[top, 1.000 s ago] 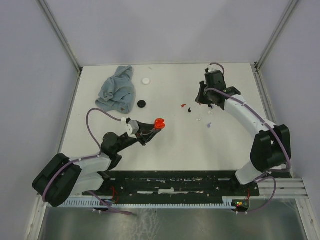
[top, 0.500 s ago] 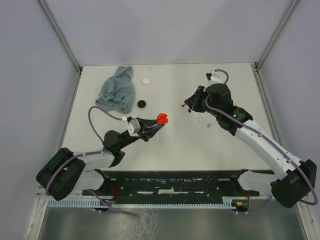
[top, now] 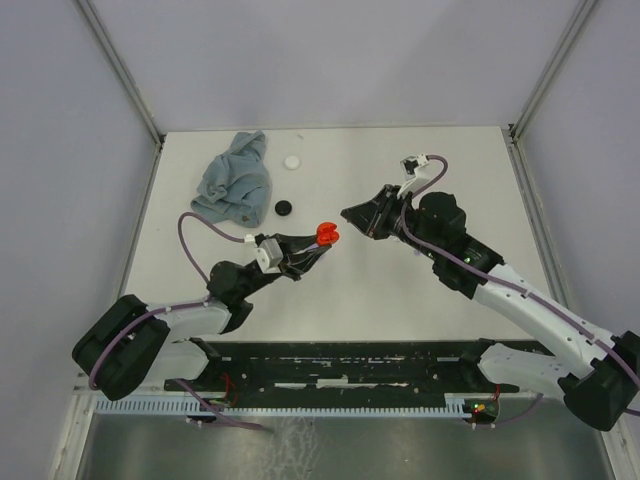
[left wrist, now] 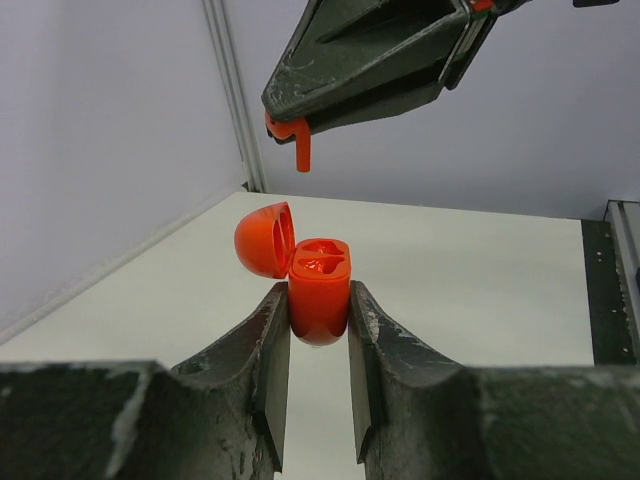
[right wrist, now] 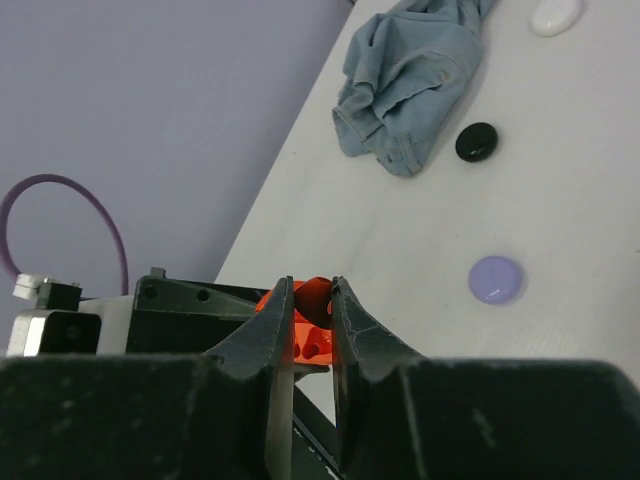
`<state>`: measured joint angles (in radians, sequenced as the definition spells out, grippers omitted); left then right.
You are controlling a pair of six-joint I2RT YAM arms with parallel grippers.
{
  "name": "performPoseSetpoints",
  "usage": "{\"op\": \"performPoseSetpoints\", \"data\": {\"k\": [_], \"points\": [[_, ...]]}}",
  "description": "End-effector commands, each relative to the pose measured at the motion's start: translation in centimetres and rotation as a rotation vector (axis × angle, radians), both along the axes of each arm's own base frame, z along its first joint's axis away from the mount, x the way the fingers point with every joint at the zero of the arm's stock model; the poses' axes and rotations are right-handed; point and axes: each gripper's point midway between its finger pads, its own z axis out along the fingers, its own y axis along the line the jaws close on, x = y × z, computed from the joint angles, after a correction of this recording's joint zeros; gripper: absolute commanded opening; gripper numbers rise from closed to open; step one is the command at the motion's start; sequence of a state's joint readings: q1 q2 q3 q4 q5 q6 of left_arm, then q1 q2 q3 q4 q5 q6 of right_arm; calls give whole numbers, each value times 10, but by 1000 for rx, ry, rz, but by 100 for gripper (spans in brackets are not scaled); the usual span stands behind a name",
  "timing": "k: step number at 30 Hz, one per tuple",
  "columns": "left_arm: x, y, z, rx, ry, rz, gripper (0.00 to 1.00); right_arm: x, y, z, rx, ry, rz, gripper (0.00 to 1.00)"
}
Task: Insert the wireless bluetooth earbuds into the charging case
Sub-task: Place the earbud in the charging case.
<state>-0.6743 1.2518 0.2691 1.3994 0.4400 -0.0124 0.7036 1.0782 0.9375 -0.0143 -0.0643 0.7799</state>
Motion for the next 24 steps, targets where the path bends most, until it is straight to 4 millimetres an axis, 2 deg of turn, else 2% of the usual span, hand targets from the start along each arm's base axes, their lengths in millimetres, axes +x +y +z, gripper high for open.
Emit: {"op": "performPoseSetpoints", "data": {"k": [1,8,24], "points": [[6,4,33,-56,-130,62,3,-15,14,44,137,-115,55,11],[8,7,38,-79,-127,88,3,-23,27,40,157,-117,75,11],[6,10,47,-123,-135,90,3,-25,37,23,192,-87,39,9]]}}
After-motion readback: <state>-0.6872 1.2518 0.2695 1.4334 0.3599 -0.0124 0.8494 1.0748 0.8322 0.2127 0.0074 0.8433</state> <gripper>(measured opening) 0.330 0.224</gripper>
